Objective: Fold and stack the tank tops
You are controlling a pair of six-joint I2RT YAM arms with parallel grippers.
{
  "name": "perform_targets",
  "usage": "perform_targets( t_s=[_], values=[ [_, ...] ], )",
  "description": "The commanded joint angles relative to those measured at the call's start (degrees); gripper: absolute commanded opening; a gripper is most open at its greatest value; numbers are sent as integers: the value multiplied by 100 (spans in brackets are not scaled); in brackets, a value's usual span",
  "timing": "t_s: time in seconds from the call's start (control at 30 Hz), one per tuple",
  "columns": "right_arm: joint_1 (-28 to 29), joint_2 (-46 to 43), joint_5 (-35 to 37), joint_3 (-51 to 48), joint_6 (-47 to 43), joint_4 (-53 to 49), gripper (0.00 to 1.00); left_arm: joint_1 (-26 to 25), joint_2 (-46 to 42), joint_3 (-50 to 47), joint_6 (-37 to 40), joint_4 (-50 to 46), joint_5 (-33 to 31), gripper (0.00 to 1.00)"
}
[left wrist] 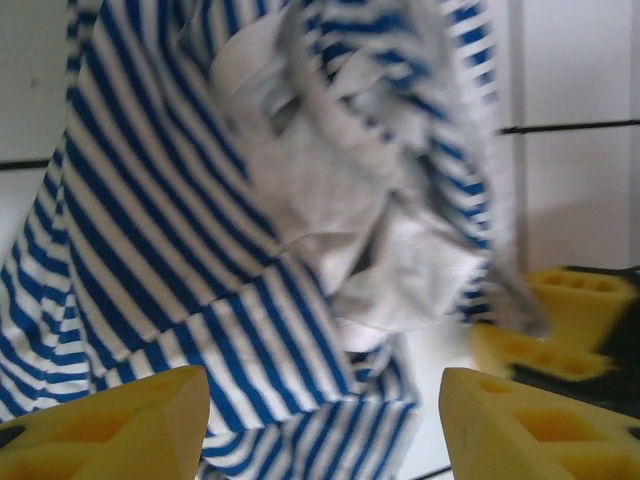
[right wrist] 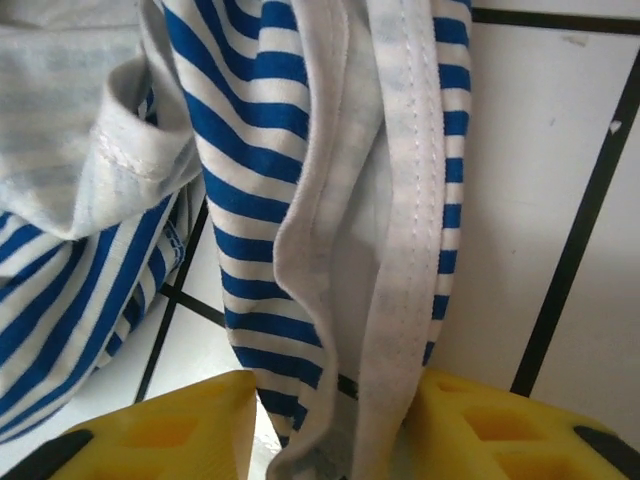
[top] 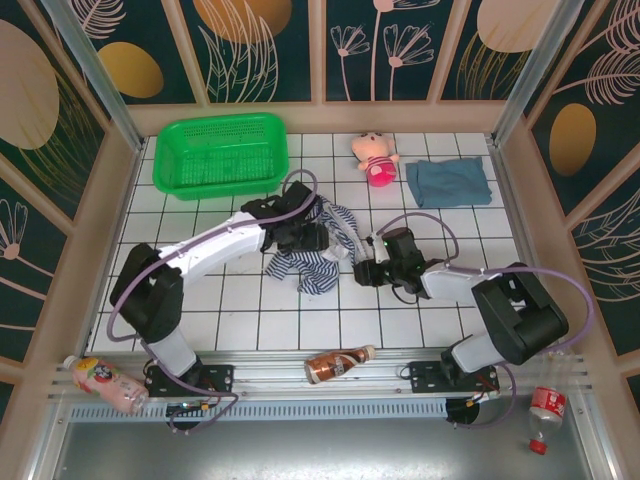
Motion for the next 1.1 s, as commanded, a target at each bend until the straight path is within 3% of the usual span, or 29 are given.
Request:
perform_targets(
  t_s=[0.0,0.3,0.4,0.47,0.57,0.8,1.07],
  values=[
    [50,95,270,221,-100,117,37,47,327,14,297,25,-261,61],
    [50,58,428,246,-66,155,15,129,1254,747,897,-173,-480,46],
    [19,-63,437,212,-55,105,7,206,1415,877,1073,-276,-580,29],
    [-39,-209,450,196,-34,58,2,257,1486,1025,1212,-452,-714,13],
    [-146,-617,536,172,20,-39,0,352,1399,1242,1360,-734,-833,0],
    [-584,-2065,909,570,-385,-573,0,524,773,2675,1486,-1940,-1264,0],
    [-1397,-3207,937,1934,-1704,-454,0,552,236,4658,1552,-3148,-1836,0]
  ],
)
